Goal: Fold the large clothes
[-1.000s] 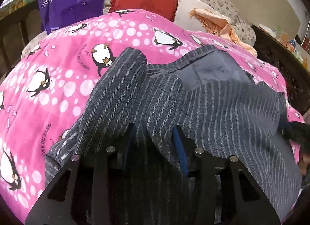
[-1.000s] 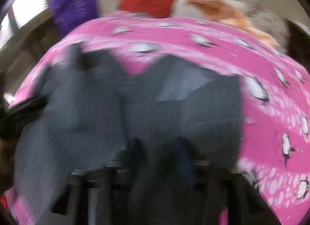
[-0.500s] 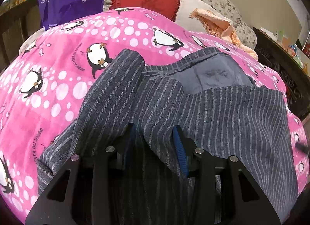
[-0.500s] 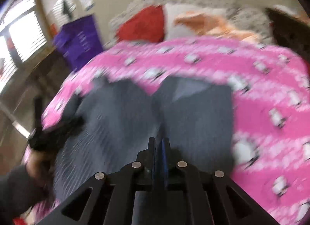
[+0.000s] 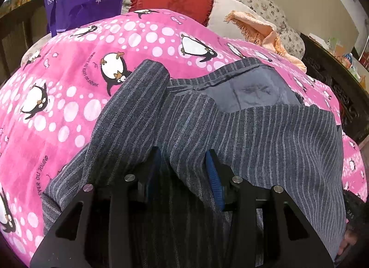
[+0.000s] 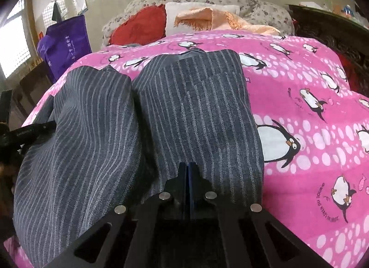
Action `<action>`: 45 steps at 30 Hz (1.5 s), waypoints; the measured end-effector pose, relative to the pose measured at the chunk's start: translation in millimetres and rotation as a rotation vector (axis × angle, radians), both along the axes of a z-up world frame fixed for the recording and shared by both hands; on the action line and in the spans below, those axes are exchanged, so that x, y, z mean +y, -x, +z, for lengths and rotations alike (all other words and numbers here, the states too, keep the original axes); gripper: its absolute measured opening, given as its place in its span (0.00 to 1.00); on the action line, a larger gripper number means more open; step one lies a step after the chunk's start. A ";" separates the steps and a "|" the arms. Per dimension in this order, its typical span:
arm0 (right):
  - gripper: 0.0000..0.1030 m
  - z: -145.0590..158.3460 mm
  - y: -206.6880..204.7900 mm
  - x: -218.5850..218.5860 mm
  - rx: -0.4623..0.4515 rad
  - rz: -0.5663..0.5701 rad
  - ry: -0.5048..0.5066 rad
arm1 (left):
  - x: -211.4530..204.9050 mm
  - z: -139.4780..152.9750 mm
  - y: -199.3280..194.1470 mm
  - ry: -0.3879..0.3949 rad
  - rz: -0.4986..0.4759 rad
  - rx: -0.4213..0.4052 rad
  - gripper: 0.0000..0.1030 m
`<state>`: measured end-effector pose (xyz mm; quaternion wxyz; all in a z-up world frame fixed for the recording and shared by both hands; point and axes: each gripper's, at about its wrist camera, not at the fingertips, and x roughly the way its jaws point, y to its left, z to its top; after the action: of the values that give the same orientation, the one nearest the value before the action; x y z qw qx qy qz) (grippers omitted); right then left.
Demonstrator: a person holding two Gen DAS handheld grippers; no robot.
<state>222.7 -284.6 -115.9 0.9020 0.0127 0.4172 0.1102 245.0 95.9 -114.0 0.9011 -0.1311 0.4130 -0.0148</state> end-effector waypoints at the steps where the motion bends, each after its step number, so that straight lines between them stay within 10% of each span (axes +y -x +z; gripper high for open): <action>1: 0.00 -2.9 -1.6 -1.0 0.003 0.000 -0.010 | 0.3 -0.2 -1.1 0.004 0.001 -0.001 0.39; 10: 0.03 15.7 -1.6 -11.9 0.126 -0.007 -0.054 | 18.2 17.8 4.7 0.092 -0.037 0.070 0.40; 17: 0.12 96.7 95.8 11.2 -0.061 0.102 -0.043 | 35.0 83.9 119.3 0.112 -0.078 -0.117 0.49; 22: 0.13 33.6 124.6 41.7 0.070 0.141 -0.008 | 5.6 34.9 152.7 0.094 -0.149 -0.047 0.49; 24: 0.12 14.9 125.7 38.4 0.092 0.122 -0.041 | 14.9 3.6 146.5 0.087 -0.140 0.010 0.33; 29: 0.12 50.3 132.1 36.6 0.038 0.130 -0.012 | 38.4 26.0 149.4 0.095 -0.078 0.011 0.34; 34: 0.15 68.7 158.6 11.7 -0.095 0.098 0.120 | 69.6 31.3 170.3 0.195 -0.040 0.024 0.67; 45: 0.19 -2.5 172.6 -38.0 0.009 -0.103 0.000 | 75.1 1.4 129.1 0.363 -0.060 0.093 0.83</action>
<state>50.0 -322.6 -118.4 0.9047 0.0347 0.4199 0.0637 115.9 171.0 -112.6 0.8416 -0.2798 0.4487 -0.1099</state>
